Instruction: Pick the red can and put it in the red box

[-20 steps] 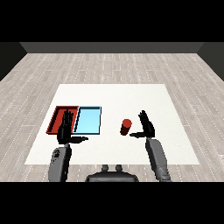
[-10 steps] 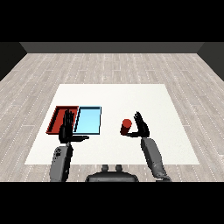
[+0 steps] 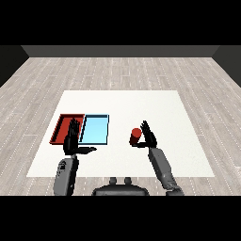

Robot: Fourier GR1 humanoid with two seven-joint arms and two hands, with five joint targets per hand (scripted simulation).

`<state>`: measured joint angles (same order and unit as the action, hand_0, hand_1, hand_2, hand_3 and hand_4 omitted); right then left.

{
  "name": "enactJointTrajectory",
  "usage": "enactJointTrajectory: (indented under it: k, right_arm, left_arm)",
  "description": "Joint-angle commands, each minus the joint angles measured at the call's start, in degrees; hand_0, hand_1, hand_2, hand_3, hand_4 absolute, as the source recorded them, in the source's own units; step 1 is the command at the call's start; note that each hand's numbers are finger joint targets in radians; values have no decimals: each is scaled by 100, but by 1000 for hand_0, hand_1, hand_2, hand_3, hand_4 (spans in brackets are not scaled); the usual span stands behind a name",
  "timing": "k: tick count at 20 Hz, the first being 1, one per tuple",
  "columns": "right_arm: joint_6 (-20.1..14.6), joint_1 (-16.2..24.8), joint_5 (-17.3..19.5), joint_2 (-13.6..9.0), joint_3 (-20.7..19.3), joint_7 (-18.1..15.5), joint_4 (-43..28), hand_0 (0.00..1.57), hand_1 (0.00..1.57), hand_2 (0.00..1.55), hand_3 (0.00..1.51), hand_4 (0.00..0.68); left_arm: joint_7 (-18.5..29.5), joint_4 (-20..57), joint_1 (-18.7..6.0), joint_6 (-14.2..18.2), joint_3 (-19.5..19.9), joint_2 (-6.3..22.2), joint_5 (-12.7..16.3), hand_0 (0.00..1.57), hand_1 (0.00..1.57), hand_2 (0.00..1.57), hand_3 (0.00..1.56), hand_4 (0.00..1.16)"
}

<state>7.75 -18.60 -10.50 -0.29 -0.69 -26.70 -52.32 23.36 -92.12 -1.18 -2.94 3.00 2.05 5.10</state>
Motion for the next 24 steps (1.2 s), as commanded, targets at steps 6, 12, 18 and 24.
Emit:
enactJointTrajectory:
  k: [6, 12, 18, 24]
  right_arm:
    - [-36, -251, -200, 28, 22, 150, 240, 0, 0, 0, 0, 0]
    - [-305, -590, -537, 29, 630, -269, 707, 0, 0, 0, 0, 0]
    - [-71, -1094, -621, 29, 403, -595, 1650, 0, 0, 0, 0, 0]
    - [-591, -1232, -655, 29, 704, -253, 1511, 0, 0, 0, 0, 0]
  left_arm:
    - [-186, -333, 183, 35, -120, -31, -48, 0, 0, 0, 0, 0]
    - [102, 407, -400, 3, 118, 23, 49, 0, 0, 0, 0, 0]
    - [117, 323, -230, -78, 234, 171, 81, 0, 0, 0, 0, 0]
    - [395, 189, 173, -72, 50, 49, -57, 0, 0, 0, 0, 0]
